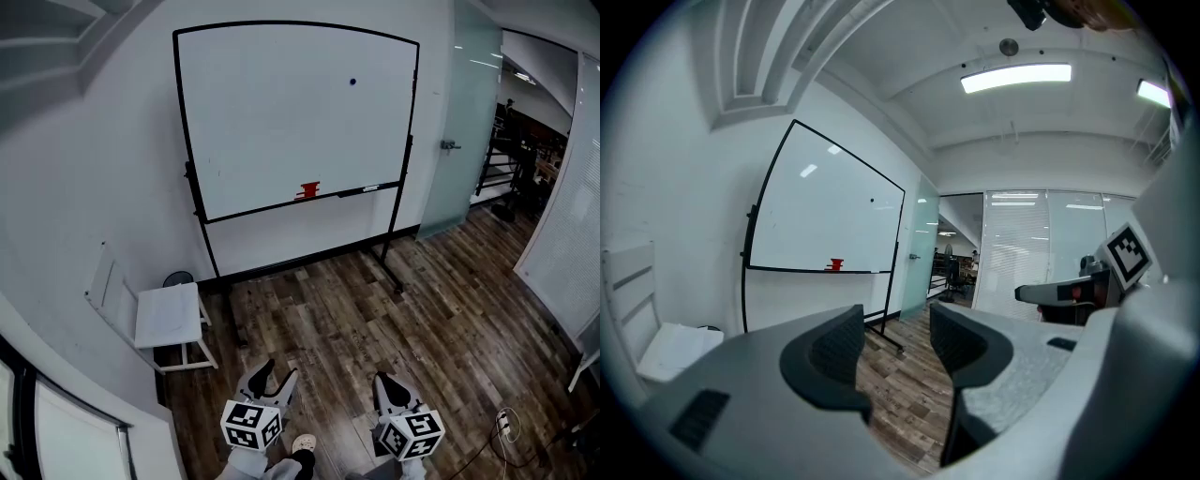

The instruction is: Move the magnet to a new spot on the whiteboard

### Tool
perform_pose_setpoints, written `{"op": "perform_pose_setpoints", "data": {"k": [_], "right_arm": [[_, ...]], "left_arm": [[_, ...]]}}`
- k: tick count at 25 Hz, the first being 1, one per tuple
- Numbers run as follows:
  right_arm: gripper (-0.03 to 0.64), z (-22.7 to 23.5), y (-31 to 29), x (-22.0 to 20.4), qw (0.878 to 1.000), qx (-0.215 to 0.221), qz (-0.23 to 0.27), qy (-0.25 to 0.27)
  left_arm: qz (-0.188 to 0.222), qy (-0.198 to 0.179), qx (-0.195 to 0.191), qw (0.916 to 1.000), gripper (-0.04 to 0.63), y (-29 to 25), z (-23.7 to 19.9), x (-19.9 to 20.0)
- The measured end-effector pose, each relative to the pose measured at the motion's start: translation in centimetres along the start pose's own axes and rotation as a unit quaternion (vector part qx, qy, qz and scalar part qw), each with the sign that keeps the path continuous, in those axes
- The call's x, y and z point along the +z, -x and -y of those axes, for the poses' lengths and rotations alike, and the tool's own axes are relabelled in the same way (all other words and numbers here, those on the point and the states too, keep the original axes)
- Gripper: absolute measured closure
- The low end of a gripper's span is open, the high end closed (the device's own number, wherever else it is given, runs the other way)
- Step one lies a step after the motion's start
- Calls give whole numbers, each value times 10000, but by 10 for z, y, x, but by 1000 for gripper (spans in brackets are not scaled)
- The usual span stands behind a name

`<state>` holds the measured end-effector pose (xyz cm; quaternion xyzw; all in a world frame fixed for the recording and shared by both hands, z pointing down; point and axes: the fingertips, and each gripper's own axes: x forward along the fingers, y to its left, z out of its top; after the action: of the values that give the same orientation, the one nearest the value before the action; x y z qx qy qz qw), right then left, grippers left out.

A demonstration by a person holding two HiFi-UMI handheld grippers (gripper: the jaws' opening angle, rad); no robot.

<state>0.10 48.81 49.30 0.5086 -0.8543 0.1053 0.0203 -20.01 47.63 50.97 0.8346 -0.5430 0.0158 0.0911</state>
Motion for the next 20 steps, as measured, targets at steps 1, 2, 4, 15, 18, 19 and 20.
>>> {"op": "perform_pose_setpoints", "data": {"k": [1, 2, 4, 15, 18, 19, 20], "right_arm": [[589, 3, -6, 2, 10000, -4, -17, 10], [589, 5, -12, 3, 10000, -10, -33, 14], [589, 9, -25, 6, 10000, -26, -57, 15], [589, 38, -97, 23, 9997, -169, -55, 137], [589, 44, -116, 25, 9997, -209, -42, 102], [589, 45, -123, 26, 9997, -212, -35, 71], [589, 45, -129, 26, 9998, -208, -22, 32]], "left_arm": [[-11, 11, 6, 10000, 381, -6, -3, 1], [-18, 22, 17, 10000, 382, -12, -7, 2], [-14, 47, 44, 10000, 382, -23, -17, 4], [-25, 23, -52, 10000, 382, -89, -65, 16], [-33, 2, -74, 10000, 382, -103, -78, 19], [-32, 1, -75, 10000, 382, -107, -82, 20], [-33, 0, -77, 10000, 382, -112, -87, 22]]}}
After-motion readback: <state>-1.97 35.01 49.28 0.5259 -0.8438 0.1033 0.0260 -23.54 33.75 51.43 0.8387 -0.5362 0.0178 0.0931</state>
